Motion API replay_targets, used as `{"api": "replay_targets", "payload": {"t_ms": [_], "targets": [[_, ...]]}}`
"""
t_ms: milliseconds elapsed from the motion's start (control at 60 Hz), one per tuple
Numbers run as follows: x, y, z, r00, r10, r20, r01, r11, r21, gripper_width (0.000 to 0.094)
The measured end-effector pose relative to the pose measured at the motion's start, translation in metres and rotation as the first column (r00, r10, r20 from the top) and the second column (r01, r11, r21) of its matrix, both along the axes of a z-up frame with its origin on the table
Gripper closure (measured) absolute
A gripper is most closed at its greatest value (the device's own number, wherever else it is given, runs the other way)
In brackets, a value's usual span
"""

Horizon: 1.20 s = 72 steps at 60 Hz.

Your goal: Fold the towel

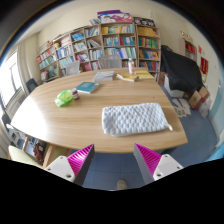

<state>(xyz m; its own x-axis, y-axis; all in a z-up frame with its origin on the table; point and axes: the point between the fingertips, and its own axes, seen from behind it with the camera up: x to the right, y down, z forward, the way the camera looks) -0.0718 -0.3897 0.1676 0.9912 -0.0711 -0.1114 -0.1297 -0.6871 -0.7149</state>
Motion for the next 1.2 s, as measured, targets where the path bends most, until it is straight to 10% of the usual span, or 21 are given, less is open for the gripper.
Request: {"api": "replay_targets", "payload": {"t_ms": [450, 567, 683, 1017, 1200], "targets": [[-0.03, 0.214, -0.188, 0.958, 0.242, 0.155, -0.221, 0.965, -0.142, 0.0224], [-0.004, 0.232, -0.185, 0.973, 0.154, 0.169, -0.139, 0.985, -0.098, 0.0779], [-0.005, 0.23, -0.179, 0.953, 0.213, 0.214, -0.206, 0.977, -0.056, 0.0879], [0.041, 0.236, -0.072, 0.986, 0.162, -0.049, -0.158, 0.984, 0.084, 0.0899], [0.154, 0.225, -0.062, 0.992, -0.013, -0.124, 0.019, 0.999, 0.043, 0.0895]]}}
